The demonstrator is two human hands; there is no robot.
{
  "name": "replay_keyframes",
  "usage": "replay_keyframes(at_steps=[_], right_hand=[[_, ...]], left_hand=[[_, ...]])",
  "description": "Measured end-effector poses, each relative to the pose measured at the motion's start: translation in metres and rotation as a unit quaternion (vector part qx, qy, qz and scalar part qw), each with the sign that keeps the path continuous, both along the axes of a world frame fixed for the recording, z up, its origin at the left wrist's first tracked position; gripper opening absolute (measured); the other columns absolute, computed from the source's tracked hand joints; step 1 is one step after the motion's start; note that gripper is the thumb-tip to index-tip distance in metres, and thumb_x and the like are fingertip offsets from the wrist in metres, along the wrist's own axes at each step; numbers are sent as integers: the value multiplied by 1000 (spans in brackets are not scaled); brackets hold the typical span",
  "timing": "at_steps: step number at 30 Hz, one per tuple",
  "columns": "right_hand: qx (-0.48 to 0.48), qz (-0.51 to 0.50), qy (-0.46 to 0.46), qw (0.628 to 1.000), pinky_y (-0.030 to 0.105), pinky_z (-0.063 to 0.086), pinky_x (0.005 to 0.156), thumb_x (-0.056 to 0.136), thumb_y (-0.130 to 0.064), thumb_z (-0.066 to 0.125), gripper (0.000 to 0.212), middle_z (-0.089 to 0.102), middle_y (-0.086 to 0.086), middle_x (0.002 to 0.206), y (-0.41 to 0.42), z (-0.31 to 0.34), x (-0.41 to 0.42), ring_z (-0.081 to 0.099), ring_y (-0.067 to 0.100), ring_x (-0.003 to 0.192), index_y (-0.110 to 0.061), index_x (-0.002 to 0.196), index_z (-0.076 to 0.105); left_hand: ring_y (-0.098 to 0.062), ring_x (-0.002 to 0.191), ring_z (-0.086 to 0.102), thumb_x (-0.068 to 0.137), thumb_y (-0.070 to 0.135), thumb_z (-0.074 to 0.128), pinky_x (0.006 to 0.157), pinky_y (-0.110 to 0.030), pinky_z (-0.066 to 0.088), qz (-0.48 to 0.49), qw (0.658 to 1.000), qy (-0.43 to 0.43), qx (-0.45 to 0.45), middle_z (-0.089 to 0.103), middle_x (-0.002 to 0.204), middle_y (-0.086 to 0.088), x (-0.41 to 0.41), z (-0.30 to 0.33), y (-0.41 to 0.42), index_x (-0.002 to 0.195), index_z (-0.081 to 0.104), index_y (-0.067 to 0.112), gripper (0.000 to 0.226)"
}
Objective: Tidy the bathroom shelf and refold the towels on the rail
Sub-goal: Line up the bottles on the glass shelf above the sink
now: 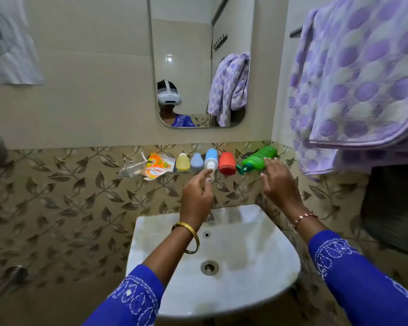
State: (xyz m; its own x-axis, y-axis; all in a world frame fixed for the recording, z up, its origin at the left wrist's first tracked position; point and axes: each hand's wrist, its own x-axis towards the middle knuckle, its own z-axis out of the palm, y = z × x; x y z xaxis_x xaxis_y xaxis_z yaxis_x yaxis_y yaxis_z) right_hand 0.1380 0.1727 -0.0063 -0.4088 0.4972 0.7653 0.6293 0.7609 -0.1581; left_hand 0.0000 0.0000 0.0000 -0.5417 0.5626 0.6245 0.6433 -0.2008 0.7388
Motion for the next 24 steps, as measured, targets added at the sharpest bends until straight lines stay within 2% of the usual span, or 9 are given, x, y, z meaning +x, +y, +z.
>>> replay_keyframes(at_steps=[3,5,8,10,13,17,18,21,24], right_hand=[[-24,-4,-25,999,48,36,106,81,-8,57,50,54,26,127,48,1,-14,47,39,122,4,129,46],[-44,1,-61,997,43,33,108,78,-9,63,57,52,23,131,79,-2,-22,44,36,126,1,132,44],[-48,8,-106,993,38,28,111,77,-14,65,65,46,18,138,114,-4,-33,37,32,132,-3,136,39],[-45,17,-135,990,38,25,112,76,-14,66,68,43,17,141,131,-10,-41,35,31,134,-5,138,38],[-22,22,-134,990,42,30,108,67,-5,72,73,49,20,135,147,-19,-49,44,35,127,-4,134,44],[-2,42,-113,993,49,44,97,52,3,77,74,59,20,123,159,-21,-53,56,37,111,-3,122,54],[1,46,-114,992,50,46,95,52,3,77,73,59,19,122,160,-19,-52,57,36,111,-4,122,55],[24,60,-120,991,46,44,96,57,2,76,70,59,17,124,158,-11,-45,57,35,112,-6,124,55],[-23,82,-54,995,31,32,102,67,1,71,64,57,15,128,156,11,-40,52,31,118,-7,128,51]], left_hand=[[-5,91,57,92,14,43,76,-12,45,-31,999,-17,7,62,119,-5,-14,15,48,123,58,9,34],[-5,92,55,92,14,44,71,-6,41,-46,999,-10,-4,61,118,-4,-25,25,84,122,59,11,33],[-16,107,55,92,9,45,75,-13,43,-75,997,-8,-24,59,120,-5,-39,34,125,119,60,13,31],[-13,105,52,92,10,45,75,-14,43,-93,995,-12,-40,57,116,0,-47,33,144,119,60,14,31],[-11,106,51,92,10,45,85,-20,41,-122,990,-22,-70,57,112,3,-56,33,163,116,62,13,29],[-7,104,53,92,4,45,75,3,36,-177,980,-12,-94,63,112,-3,-65,45,183,114,63,5,28],[-7,102,52,92,3,45,71,5,36,-193,976,-22,-96,63,112,-5,-67,49,189,114,62,2,28],[-10,101,52,92,1,44,68,2,38,-236,965,-56,-99,63,117,-13,-74,59,205,114,61,-2,28],[-13,104,54,92,0,43,86,-12,43,-248,961,-70,-98,62,121,-18,-78,65,221,114,61,-3,28]])
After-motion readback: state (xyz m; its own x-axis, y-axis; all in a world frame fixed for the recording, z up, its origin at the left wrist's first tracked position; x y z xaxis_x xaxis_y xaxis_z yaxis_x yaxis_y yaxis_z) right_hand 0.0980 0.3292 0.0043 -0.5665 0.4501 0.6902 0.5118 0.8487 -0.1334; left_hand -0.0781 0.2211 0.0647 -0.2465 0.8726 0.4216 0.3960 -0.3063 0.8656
